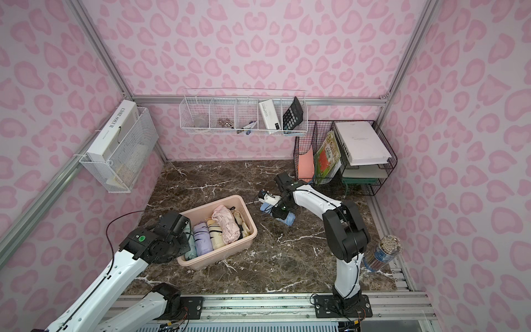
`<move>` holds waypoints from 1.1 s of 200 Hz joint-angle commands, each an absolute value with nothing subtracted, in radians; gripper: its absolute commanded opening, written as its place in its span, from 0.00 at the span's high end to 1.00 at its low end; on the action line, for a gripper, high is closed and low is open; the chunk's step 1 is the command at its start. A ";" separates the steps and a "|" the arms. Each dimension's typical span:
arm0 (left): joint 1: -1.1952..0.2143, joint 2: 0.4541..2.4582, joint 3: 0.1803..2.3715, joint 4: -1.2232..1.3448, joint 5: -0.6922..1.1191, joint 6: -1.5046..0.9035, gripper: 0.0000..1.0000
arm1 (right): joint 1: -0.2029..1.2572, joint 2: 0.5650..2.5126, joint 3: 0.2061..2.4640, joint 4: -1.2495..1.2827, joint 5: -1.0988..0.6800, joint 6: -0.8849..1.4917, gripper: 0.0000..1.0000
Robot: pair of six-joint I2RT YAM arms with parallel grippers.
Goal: Put the umbrella into the storage box
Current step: Pick up the umbrella from the center of the board, then place the umbrella in the storage box.
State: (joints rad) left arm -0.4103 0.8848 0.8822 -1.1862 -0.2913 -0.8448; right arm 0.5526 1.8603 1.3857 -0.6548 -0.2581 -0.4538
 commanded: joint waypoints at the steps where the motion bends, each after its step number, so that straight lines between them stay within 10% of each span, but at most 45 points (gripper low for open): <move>1: -0.409 0.888 0.878 -1.077 -0.282 -0.811 1.00 | 0.555 1.774 1.378 -0.626 -0.293 -0.214 1.00; 120: -0.507 1.140 0.942 -0.791 -0.147 -0.808 1.00 | 0.888 1.769 1.769 -0.748 -0.183 0.605 1.00; 191: -0.560 1.235 0.997 -0.720 -0.173 -0.834 0.99 | 0.964 1.879 1.704 -0.666 -0.050 0.711 1.00; 220: -0.560 1.236 0.998 -0.728 -0.175 -0.824 0.84 | 0.962 1.903 1.668 -0.631 -0.028 0.713 0.64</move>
State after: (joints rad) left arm -0.5602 1.2385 0.9775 -0.8120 -0.1719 -0.8242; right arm 0.9604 1.8931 1.6840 -0.7021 -0.0750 0.6861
